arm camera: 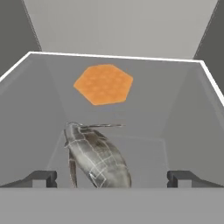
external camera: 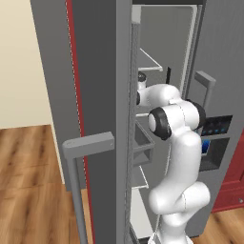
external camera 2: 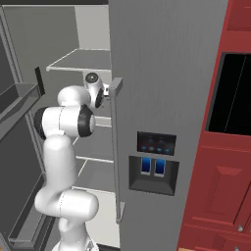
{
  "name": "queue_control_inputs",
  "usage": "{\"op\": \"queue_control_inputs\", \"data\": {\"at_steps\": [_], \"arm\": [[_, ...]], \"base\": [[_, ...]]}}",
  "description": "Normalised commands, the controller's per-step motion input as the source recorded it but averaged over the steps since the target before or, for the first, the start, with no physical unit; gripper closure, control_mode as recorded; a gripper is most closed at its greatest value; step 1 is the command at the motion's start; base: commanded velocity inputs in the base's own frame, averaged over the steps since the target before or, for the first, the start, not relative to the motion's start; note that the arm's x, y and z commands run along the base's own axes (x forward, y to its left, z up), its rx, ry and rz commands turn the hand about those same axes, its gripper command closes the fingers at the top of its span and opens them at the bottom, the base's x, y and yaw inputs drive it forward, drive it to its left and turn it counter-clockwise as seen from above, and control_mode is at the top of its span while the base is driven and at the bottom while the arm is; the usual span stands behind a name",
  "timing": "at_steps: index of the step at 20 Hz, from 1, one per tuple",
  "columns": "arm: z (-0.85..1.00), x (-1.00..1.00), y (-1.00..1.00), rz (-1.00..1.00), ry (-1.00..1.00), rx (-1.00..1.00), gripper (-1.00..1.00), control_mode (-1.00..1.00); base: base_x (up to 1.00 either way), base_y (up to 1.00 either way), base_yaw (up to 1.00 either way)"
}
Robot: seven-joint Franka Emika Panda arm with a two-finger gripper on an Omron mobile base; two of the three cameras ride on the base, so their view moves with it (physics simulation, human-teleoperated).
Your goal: Take the fish out of the fridge, briefly rinse it in the sink, and place it on the tray next to the sink.
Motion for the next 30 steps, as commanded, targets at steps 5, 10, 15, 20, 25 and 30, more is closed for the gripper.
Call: {"op": "queue_control_inputs", "data": {"at_steps": [5, 10, 15, 20, 25, 30], "arm": [[-0.55, 0.05, 0.00, 0.01, 0.00, 0.00, -1.00, -1.00], [-0.12, 0.09, 0.07, 0.01, 0.00, 0.02, -1.00, -1.00], [0.00, 0.39, 0.04, 0.00, 0.01, 0.00, -1.00, -1.00], [-0.03, 0.58, 0.00, 0.00, 0.11, 0.00, -1.00, -1.00], [-0.15, 0.35, 0.01, 0.00, 0.09, 0.00, -1.00, -1.00], [-0.25, 0.09, 0.00, 0.00, 0.01, 0.00, 1.00, -1.00]], "base": [[0.00, 0.00, 0.00], [0.00, 0.00, 0.00], [0.00, 0.00, 0.00], [0.00, 0.00, 0.00], [0.00, 0.00, 0.00], [0.00, 0.00, 0.00]]}}
